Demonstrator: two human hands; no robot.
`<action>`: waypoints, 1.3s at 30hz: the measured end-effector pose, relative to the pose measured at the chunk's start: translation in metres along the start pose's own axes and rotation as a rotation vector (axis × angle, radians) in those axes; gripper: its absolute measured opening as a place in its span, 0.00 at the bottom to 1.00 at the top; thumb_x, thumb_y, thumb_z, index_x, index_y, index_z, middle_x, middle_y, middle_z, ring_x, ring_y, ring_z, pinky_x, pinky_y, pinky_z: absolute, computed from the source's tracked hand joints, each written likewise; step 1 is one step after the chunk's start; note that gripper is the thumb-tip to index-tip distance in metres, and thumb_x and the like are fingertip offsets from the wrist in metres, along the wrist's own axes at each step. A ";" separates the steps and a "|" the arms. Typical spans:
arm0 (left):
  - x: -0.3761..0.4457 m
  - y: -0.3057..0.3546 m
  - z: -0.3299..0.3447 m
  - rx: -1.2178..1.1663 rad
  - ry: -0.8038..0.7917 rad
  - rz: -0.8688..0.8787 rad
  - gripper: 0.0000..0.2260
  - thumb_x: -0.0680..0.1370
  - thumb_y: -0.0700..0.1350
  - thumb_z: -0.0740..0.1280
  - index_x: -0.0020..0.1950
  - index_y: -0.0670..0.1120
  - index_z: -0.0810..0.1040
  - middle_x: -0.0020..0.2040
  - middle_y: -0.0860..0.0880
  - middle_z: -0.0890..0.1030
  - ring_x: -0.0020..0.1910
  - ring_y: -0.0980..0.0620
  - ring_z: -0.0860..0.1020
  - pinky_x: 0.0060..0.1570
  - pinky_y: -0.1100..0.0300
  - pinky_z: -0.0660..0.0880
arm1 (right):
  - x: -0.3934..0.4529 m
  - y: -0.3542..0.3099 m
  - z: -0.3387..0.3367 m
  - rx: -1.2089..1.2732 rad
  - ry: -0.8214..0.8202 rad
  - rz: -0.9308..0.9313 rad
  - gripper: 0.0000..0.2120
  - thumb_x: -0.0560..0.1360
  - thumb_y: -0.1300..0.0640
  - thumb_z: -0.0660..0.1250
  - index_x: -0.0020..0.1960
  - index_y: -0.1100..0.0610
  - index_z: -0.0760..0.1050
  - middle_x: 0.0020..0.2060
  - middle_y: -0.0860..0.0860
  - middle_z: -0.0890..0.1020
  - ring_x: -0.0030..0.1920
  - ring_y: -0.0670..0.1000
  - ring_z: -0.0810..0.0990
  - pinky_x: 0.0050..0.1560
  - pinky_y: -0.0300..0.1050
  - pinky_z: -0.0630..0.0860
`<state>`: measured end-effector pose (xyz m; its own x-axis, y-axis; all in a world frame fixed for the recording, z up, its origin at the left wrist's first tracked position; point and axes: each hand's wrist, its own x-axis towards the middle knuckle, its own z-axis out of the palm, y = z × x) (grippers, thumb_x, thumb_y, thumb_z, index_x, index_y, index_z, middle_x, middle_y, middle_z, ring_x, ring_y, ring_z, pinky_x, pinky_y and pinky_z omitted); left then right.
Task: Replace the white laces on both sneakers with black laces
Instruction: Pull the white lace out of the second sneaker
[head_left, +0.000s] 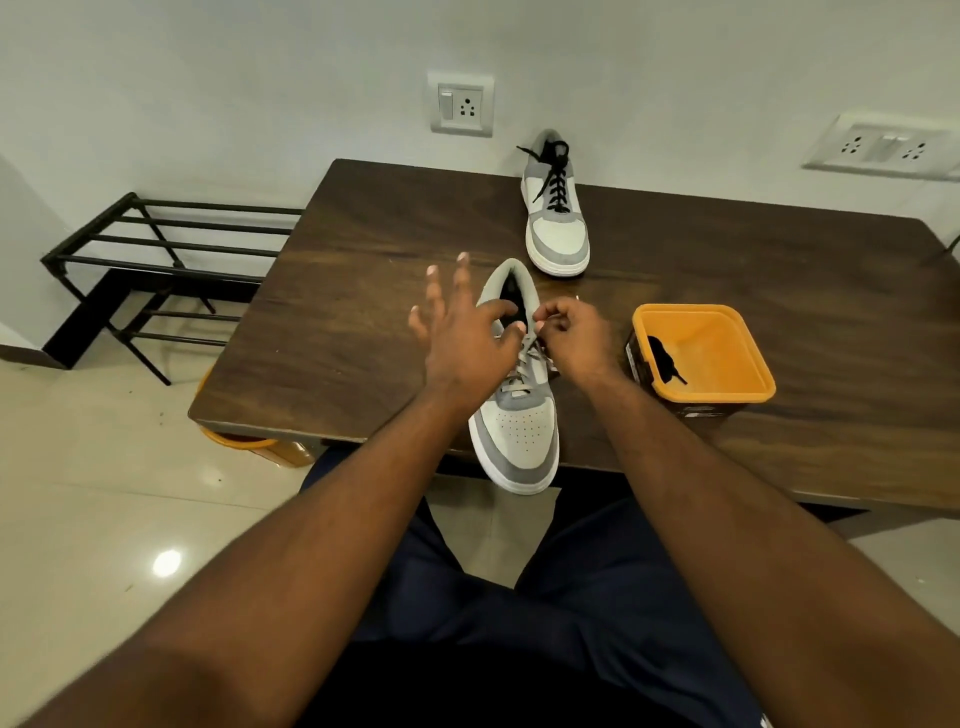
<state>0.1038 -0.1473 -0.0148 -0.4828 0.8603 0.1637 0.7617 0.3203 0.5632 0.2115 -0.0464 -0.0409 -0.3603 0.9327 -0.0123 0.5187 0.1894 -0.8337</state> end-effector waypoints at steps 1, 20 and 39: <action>0.009 0.005 0.000 0.066 -0.084 0.004 0.10 0.78 0.54 0.66 0.58 0.57 0.81 0.81 0.48 0.47 0.79 0.41 0.39 0.72 0.35 0.41 | 0.000 0.002 0.001 0.050 0.001 0.021 0.08 0.76 0.64 0.66 0.44 0.51 0.79 0.36 0.48 0.81 0.38 0.47 0.80 0.45 0.43 0.78; 0.014 0.004 0.010 -0.069 -0.006 -0.146 0.12 0.78 0.54 0.67 0.61 0.57 0.79 0.78 0.49 0.59 0.78 0.44 0.53 0.72 0.38 0.52 | -0.006 0.005 0.003 0.191 0.022 0.106 0.09 0.76 0.66 0.67 0.45 0.53 0.79 0.37 0.49 0.83 0.37 0.46 0.80 0.41 0.41 0.78; -0.012 -0.056 0.007 -0.155 0.086 -0.240 0.36 0.75 0.51 0.71 0.78 0.58 0.57 0.76 0.46 0.63 0.74 0.42 0.62 0.68 0.44 0.62 | -0.021 -0.005 0.005 -0.084 0.011 -0.101 0.11 0.77 0.62 0.66 0.57 0.56 0.82 0.62 0.53 0.79 0.62 0.52 0.77 0.64 0.40 0.71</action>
<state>0.0696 -0.1726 -0.0542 -0.6814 0.7280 0.0753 0.5490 0.4405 0.7104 0.2125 -0.0680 -0.0394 -0.4056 0.9109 0.0754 0.5439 0.3068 -0.7810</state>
